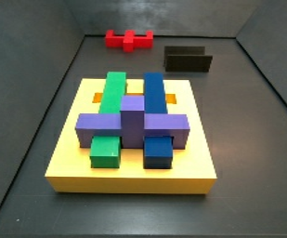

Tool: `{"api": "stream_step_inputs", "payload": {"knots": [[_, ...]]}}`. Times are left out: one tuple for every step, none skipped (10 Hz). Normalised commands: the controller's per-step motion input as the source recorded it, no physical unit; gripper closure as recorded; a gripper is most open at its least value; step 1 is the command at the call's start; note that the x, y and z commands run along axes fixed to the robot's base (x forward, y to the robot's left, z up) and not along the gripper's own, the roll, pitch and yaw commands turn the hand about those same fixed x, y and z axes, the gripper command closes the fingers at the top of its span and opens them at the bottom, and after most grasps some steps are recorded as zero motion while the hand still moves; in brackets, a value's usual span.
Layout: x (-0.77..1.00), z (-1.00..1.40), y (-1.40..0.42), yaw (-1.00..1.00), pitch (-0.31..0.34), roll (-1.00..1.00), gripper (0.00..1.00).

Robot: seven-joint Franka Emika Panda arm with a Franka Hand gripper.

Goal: Pick up the red object. Move up. Place the red object on the fixture. Regrasp the red object. Move to above the board. Insert the red object.
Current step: Pick up the red object.

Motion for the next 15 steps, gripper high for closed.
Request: {"api": "stream_step_inputs", "payload": {"knots": [[0.02,0.00,0.00,0.00,0.000,0.00,0.00],[-0.02,-0.45,0.42,-0.07,0.000,0.00,0.00],[-0.05,-0.56,0.53,-0.09,-0.031,0.00,0.00],[-0.12,-0.78,0.52,-0.11,-0.081,0.01,0.00],[-0.19,-0.93,0.54,-0.27,-0.103,0.03,0.00],[-0.05,-0.79,0.38,-0.30,-0.163,0.00,0.00],[-0.05,-0.79,0.32,-0.30,-0.166,-0.01,0.00],[-0.07,-0.83,0.25,-0.28,-0.154,-0.02,0.00],[-0.02,-0.78,0.13,-0.27,-0.189,-0.04,0.00],[-0.07,-0.73,0.00,-0.22,-0.243,-0.04,0.00],[-0.07,-0.71,0.00,-0.16,-0.269,-0.04,0.00],[-0.11,-0.73,0.00,-0.15,-0.263,-0.02,0.00],[-0.24,-0.69,0.00,-0.13,-0.283,-0.02,0.00],[-0.19,-0.24,0.04,-0.05,-0.176,-0.02,0.00],[0.00,-0.04,0.00,0.00,0.000,0.00,0.00]]}}
